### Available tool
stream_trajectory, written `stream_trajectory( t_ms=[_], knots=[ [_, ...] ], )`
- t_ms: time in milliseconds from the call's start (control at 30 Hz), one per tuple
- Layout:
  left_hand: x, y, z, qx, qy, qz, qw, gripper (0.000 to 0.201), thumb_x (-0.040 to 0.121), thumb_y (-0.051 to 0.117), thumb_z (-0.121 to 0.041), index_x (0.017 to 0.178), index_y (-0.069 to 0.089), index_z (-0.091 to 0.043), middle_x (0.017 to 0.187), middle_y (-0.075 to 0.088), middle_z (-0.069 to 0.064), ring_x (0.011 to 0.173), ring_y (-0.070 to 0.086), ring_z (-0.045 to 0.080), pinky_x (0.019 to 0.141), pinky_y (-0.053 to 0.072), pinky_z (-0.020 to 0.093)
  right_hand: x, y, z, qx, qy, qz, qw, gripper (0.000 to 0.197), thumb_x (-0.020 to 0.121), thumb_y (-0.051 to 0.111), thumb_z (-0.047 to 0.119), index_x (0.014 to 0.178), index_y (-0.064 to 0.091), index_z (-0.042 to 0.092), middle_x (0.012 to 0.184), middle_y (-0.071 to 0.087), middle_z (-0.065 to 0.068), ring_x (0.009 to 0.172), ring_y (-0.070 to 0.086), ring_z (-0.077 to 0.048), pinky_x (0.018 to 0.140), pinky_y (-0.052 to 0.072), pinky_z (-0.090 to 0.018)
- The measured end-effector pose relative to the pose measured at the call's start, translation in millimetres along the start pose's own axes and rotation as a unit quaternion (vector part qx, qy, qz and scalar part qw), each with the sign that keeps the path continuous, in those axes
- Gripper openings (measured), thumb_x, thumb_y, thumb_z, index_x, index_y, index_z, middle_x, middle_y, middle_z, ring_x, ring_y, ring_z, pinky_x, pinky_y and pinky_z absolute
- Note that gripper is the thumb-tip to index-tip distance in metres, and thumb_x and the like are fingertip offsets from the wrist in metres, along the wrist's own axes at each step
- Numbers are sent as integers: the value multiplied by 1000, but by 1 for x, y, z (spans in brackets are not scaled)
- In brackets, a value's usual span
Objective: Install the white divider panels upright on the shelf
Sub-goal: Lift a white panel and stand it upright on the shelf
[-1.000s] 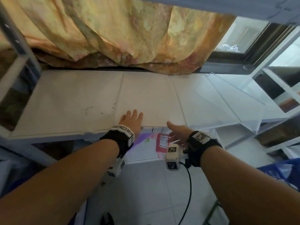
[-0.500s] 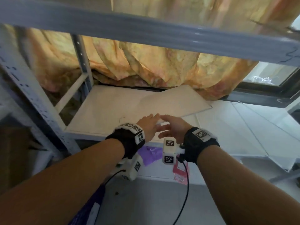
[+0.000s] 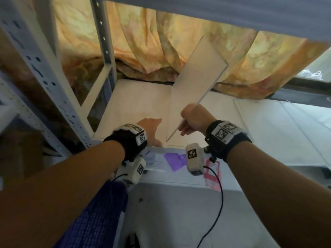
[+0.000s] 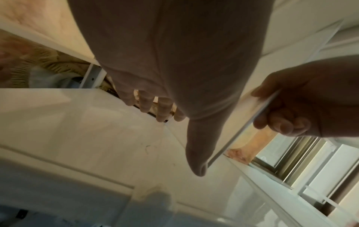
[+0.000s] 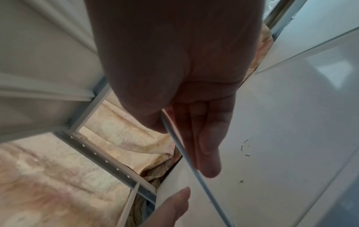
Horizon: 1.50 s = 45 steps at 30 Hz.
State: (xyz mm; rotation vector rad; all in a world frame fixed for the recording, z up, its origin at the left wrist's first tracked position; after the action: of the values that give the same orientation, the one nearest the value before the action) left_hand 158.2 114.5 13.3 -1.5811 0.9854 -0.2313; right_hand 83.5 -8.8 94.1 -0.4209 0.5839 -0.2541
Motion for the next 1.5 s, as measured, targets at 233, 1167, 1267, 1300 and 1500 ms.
stream_trajectory(
  t_ms=[233, 1167, 1267, 1300, 1500],
  knots=[
    [25, 30, 11, -7, 47, -15, 999, 116, 67, 69, -64, 154, 6, -21, 160, 20, 5, 142, 26, 28, 113, 29, 45, 17, 17, -6, -45, -7, -62, 997, 31, 92, 41, 16, 79, 62, -1, 74, 73, -20, 68, 73, -36, 59, 58, -33],
    [34, 66, 29, -24, 2, -8, 1000, 96, 81, 55, -64, 148, -11, -43, 163, 3, -9, 148, 5, 33, 115, 7, 61, 29, 47, 14, -132, -98, -75, 984, 24, 93, 44, 15, 103, 59, -1, 81, 62, -16, 54, 61, -22, 45, 51, -27],
    [33, 64, 29, -18, 1, -12, 1000, 96, 80, 54, -65, 148, -11, -43, 163, 5, -7, 148, 6, 32, 115, 6, 61, 30, 46, 15, -145, -100, -74, 982, 19, 93, 44, 15, 93, 57, 1, 76, 64, -12, 51, 62, -20, 45, 53, -26],
    [33, 63, 28, -18, 0, -12, 1000, 96, 80, 54, -65, 148, -11, -43, 163, 5, -7, 148, 7, 32, 116, 6, 60, 30, 45, 15, -155, -98, -72, 980, 21, 92, 44, 16, 88, 57, 0, 73, 66, -9, 48, 64, -19, 47, 55, -26],
    [32, 60, 28, -7, 1, -21, 1000, 95, 80, 54, -65, 148, -8, -43, 162, 10, -6, 148, 11, 32, 116, 5, 60, 41, 56, 0, -299, -88, -59, 948, 32, 91, 42, 35, 78, 56, 10, 70, 62, -1, 59, 60, -16, 59, 48, -29]
  ],
)
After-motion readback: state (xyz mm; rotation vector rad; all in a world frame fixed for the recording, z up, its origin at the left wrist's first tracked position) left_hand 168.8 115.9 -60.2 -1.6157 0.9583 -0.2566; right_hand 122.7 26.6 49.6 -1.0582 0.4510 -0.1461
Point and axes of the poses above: each hand's wrist, its own x-axis towards the middle knuckle, its own y-axis out of the palm, z = x × y, the point moved 9 cm from there along x, towards the middle knuckle
